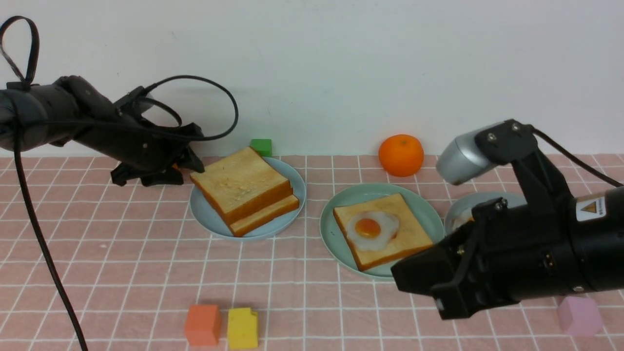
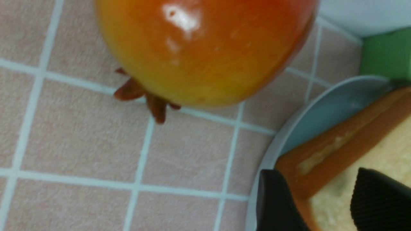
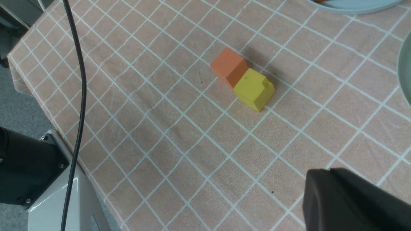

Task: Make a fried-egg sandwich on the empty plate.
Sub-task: Use the left arm to grab a slice of bread

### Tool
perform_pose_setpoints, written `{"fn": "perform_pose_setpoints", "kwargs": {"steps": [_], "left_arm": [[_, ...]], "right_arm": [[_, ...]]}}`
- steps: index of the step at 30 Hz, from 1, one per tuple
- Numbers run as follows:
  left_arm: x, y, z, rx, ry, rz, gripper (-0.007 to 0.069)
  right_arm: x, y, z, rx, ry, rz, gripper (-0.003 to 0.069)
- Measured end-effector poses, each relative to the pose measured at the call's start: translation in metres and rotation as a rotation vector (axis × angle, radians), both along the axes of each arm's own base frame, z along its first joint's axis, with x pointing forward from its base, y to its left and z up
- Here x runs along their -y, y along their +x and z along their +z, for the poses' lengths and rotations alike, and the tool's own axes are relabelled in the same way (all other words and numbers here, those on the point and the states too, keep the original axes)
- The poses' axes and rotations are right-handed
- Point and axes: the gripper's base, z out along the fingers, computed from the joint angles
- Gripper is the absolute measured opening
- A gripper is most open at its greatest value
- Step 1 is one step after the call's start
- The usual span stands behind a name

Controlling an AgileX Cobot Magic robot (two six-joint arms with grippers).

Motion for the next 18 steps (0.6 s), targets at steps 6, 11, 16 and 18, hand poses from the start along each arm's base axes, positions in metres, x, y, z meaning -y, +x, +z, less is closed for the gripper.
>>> {"fn": "perform_pose_setpoints", "kwargs": {"steps": [6, 11, 16, 18], "left_arm": [[0.001, 0.002, -0.003, 0.001, -0.021, 0.017, 0.0374], [0.0, 0.005, -0.017, -0.022, -0.048, 0.035, 0.0372], [0.001, 0.007, -0.018, -0.004, -0.038, 0.008, 0.0299], [0.001, 0.007, -0.018, 0.004, -0.034, -0.003, 0.0241]], "right_arm": [[0.0, 0.0, 0.0, 0.003, 0.001, -0.003, 0.0071], [0.0, 0.0, 0.0, 0.001, 0.005, -0.004, 0.0078], [0.0, 0.0, 0.001, -0.003, 0.011, -0.005, 0.0083], [0.0, 0.0, 0.001, -0.004, 0.012, -0.005, 0.0086]]}}
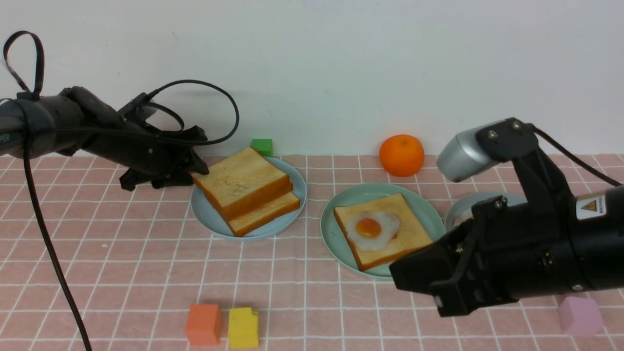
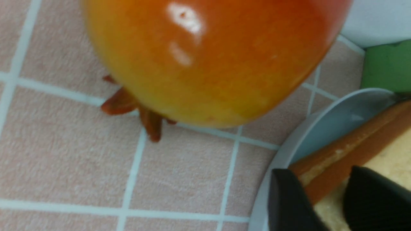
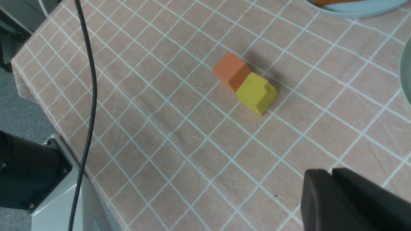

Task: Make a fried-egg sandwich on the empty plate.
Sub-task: Use the left arm to grab a slice of bread

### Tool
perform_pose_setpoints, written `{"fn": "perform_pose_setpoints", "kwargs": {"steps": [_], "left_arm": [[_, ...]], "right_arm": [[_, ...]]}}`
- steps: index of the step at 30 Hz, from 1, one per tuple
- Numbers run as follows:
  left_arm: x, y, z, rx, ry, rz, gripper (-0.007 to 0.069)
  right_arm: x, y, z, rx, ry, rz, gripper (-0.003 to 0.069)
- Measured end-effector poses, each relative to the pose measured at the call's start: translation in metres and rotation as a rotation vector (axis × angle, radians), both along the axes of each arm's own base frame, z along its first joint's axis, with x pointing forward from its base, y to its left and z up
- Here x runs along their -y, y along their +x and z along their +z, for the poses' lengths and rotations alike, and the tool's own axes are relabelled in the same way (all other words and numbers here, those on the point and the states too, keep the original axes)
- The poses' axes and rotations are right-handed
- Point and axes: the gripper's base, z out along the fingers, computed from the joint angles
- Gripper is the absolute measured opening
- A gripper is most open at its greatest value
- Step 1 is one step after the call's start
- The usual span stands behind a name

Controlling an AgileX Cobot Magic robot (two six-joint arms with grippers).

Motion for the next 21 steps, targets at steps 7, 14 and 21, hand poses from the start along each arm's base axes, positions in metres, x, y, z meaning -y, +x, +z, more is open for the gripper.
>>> {"fn": "perform_pose_setpoints", "kwargs": {"steps": [7, 14, 21], "left_arm": [[0.001, -0.001, 0.001, 0.003, 0.006, -0.024, 0.012], [0.003, -0.006, 0.013, 0.009, 0.021, -0.075, 0.0118], [0.005, -0.02, 0.061, 0.067, 0.02, -0.12, 0.0116]], "right_arm": [[0.0, 0.0, 0.0, -0.002, 0.002, -0.001, 0.0096], [0.0, 0.0, 0.0, -0.003, 0.004, -0.001, 0.0096], [0.002, -0.004, 0.013, 0.037, 0.03, -0.001, 0.0104]]}}
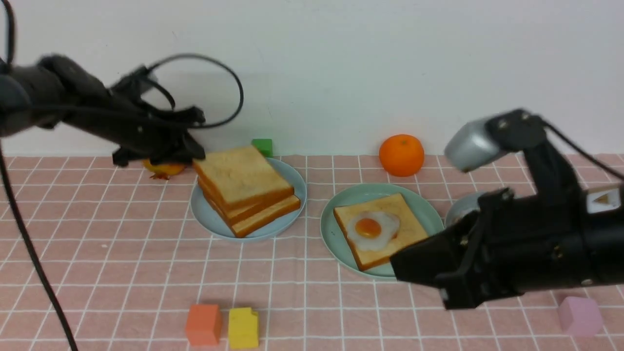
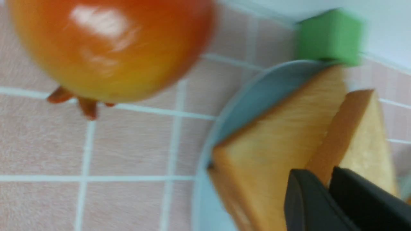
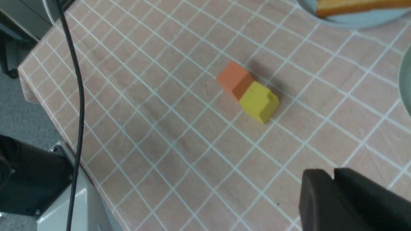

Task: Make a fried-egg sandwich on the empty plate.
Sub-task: Use the left arm to grab a slice of bread, then use the left arm to place a slice of bread on the fried egg in the middle

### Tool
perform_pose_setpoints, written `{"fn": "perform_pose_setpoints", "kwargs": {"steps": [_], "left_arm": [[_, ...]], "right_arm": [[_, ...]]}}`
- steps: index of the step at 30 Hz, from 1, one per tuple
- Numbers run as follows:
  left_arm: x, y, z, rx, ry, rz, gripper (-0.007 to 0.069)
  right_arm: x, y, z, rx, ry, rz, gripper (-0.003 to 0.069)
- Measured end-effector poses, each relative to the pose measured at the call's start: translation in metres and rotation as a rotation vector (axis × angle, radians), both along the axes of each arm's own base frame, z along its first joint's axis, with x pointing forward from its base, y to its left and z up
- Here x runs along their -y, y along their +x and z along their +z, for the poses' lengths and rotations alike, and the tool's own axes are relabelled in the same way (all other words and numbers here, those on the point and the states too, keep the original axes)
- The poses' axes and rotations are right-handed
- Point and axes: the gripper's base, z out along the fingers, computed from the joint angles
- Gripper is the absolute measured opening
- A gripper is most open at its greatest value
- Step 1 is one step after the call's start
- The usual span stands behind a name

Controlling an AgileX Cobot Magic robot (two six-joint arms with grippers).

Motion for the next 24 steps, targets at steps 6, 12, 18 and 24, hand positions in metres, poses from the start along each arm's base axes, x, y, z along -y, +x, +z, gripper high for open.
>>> {"fn": "perform_pose_setpoints", "kwargs": {"steps": [6, 12, 18, 24], "left_arm": [[0.002, -0.01, 0.028, 0.036, -0.011, -0.022, 0.0113], [0.025, -0.016, 0.031, 0.008, -0.094, -0.102, 0.0113], [0.085, -0.024, 0.031, 0.01, -0.18, -0.211, 0.0113], [0.147, -0.026, 0.0, -0.011, -0.216, -0.243, 0.0113]], "right_arm": [[0.008, -0.013, 0.021, 0.079, 0.043, 0.0, 0.0113], [0.02, -0.03, 0.038, 0.173, 0.05, 0.003, 0.0122], [0.032, -0.04, 0.043, 0.203, 0.006, -0.033, 0.0132], [0.046, -0.043, 0.04, 0.166, -0.085, -0.127, 0.0136]]}}
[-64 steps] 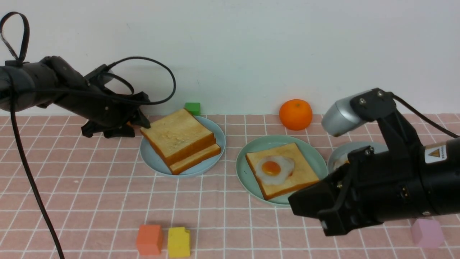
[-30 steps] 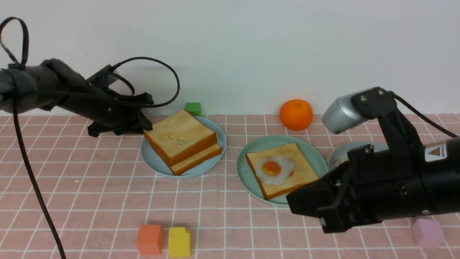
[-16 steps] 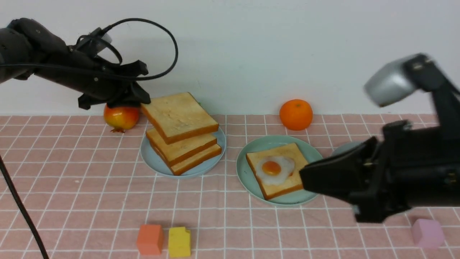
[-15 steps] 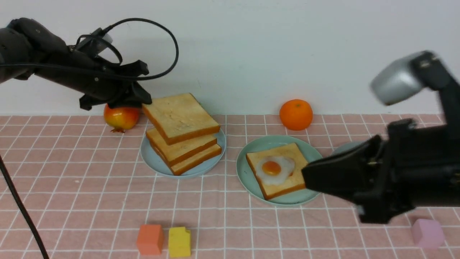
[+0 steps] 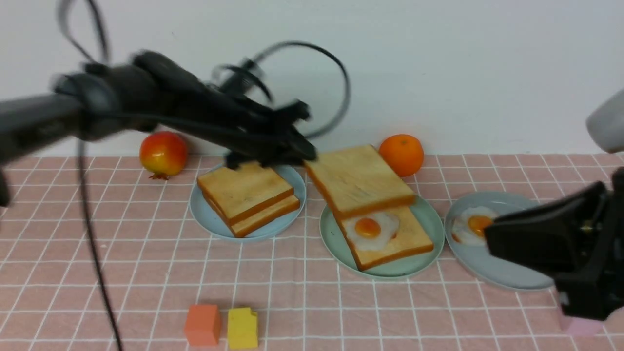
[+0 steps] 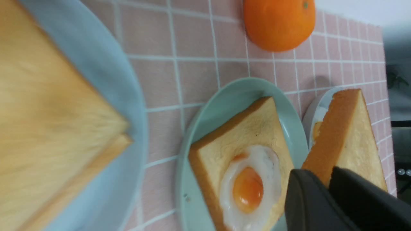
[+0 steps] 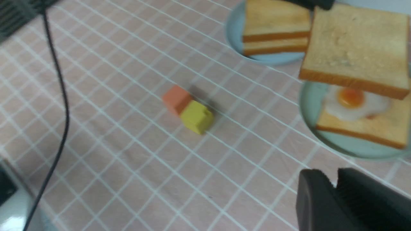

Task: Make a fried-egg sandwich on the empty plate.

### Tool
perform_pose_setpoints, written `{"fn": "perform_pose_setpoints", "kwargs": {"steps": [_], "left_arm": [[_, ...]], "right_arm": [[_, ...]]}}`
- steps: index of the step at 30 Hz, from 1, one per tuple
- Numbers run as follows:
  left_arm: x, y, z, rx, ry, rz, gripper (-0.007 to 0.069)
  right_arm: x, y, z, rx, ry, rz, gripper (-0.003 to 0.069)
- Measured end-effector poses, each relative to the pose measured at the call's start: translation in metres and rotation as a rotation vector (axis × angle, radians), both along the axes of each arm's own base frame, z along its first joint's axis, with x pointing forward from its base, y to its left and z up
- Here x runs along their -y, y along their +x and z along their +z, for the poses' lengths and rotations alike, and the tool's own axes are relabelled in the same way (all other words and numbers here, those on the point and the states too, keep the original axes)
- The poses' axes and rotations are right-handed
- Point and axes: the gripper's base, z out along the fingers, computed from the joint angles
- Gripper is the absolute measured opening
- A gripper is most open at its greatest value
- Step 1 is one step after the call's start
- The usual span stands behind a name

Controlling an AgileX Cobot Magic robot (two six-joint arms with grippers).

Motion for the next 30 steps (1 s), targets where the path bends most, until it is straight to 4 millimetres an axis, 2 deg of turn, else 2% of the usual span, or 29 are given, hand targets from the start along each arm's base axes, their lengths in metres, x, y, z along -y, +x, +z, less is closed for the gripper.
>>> {"fn": "perform_pose_setpoints", "kwargs": {"steps": [4, 9, 11, 13, 17, 18, 19, 20, 21, 23, 25, 27, 28, 30], "left_arm": [[0.02, 0.003, -0.028, -0.021, 0.011, 0.018, 0.0106], [0.02, 0.012, -0.055, -0.033, 0.033, 0.082, 0.0106], [0.02, 0.012, -0.057, -0.036, 0.033, 0.086, 0.0108], [0.021, 0.011, -0.058, -0.05, 0.029, 0.072, 0.0167], [0.023, 0.007, -0.052, -0.059, 0.025, 0.035, 0.0355], [0.022, 0.005, -0.047, -0.053, 0.031, 0.018, 0.0419], [0.022, 0.005, -0.046, -0.051, 0.031, 0.016, 0.0444], [0.018, 0.001, -0.03, -0.033, 0.036, -0.015, 0.0539], [0.014, -0.002, -0.019, -0.021, 0.038, -0.033, 0.0589], [0.006, -0.007, 0.002, -0.001, 0.034, -0.059, 0.0638], [-0.008, -0.015, 0.029, 0.023, 0.028, -0.088, 0.0657], [-0.022, -0.027, 0.06, 0.049, 0.031, -0.13, 0.0636], [-0.023, -0.031, 0.065, 0.046, 0.031, -0.149, 0.0627], [-0.028, -0.052, 0.092, 0.06, 0.037, -0.229, 0.056]], "right_arm": [[0.007, -0.004, 0.002, -0.004, -0.006, -0.051, 0.0136], [0.01, -0.009, 0.005, 0.0, 0.003, -0.058, 0.0144], [0.011, -0.009, 0.005, 0.0, 0.003, -0.058, 0.0145], [0.011, -0.01, 0.005, -0.003, 0.001, -0.056, 0.0149], [0.012, -0.011, 0.005, 0.001, -0.002, -0.057, 0.0155], [0.012, -0.011, 0.005, 0.005, -0.008, -0.058, 0.0156], [0.012, -0.01, 0.005, 0.008, -0.013, -0.059, 0.0156], [0.013, -0.01, 0.004, 0.019, -0.031, -0.062, 0.0158], [0.014, -0.009, 0.004, 0.028, -0.045, -0.066, 0.0159], [0.016, -0.009, 0.004, 0.037, -0.059, -0.073, 0.016], [0.017, -0.01, 0.005, 0.041, -0.054, -0.087, 0.0162], [0.022, -0.017, 0.01, 0.047, -0.019, -0.108, 0.0162], [0.022, -0.018, 0.011, 0.048, -0.015, -0.11, 0.0163], [0.028, -0.027, 0.016, 0.065, 0.026, -0.126, 0.0164]]}}
